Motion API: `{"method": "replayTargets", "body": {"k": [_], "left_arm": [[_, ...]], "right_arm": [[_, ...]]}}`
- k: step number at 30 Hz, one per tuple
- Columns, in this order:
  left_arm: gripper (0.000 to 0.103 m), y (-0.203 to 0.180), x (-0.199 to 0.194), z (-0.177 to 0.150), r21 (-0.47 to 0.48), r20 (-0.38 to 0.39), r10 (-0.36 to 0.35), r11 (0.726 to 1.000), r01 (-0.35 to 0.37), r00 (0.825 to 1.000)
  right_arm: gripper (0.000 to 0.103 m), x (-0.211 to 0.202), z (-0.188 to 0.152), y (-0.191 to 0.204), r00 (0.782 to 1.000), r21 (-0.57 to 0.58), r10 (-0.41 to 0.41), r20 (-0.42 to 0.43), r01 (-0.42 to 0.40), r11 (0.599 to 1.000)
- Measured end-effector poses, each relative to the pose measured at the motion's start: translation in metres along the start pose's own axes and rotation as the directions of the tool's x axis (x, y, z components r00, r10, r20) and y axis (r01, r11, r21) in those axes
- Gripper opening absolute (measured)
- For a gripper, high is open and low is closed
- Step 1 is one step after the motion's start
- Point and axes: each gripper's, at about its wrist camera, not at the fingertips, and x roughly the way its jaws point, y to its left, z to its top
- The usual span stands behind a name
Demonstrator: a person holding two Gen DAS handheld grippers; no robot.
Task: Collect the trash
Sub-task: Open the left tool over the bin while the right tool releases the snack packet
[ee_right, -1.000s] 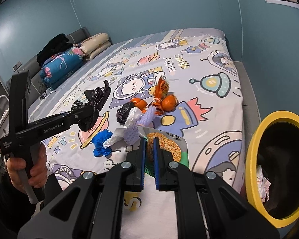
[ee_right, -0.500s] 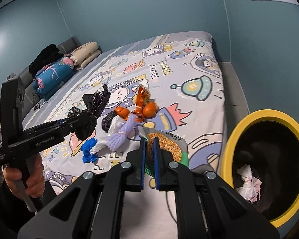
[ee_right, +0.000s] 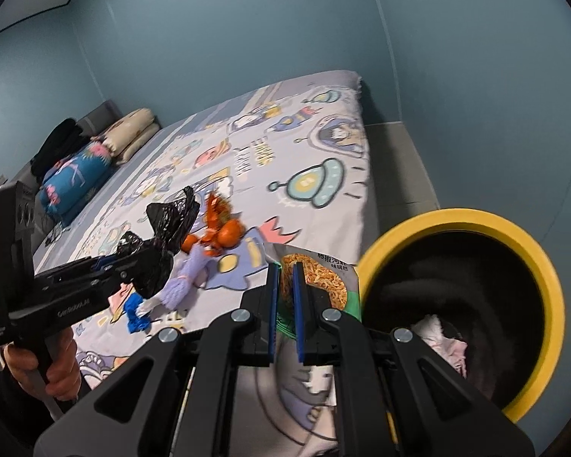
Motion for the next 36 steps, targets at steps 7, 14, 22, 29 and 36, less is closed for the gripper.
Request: {"method": "replayTargets", "body": {"k": [7,14,22,29,36], "left_arm": [[0.031,-0.04,0.02,0.004,0.047,-0.025,-0.048,0.998,0.05,0.999],[0.031,-0.074,0.04,0.006,0.097,-0.053,-0.089,0.991,0.094,0.995],[0.031,-0.107,0.073,0.008,0.159,-0.11,-0.096,0.981,0.113,0.989],[0.031,-0.129,0.104,0.003,0.163,-0.164,-0.132,0.974,0.159,0.978],[0.032,-0.144,0.13,-0.008,0.13,-0.218,-0.18,0.969,0.212,0.959]], "right_arm": [[0.007,-0.012,0.002,-0.037,0.998,0.058,-0.057,0.026,0.055,0.997],[0.007,-0.018,-0.001,-0.065,0.994,0.113,-0.103,0.031,0.099,0.989],[0.007,-0.011,-0.008,-0.102,0.988,0.202,-0.157,0.004,0.153,0.968],[0.007,-0.005,-0.008,-0.124,0.984,0.25,-0.176,-0.003,0.171,0.953],[0.008,0.001,-0.007,-0.143,0.983,0.309,-0.185,-0.011,0.179,0.934]]}}
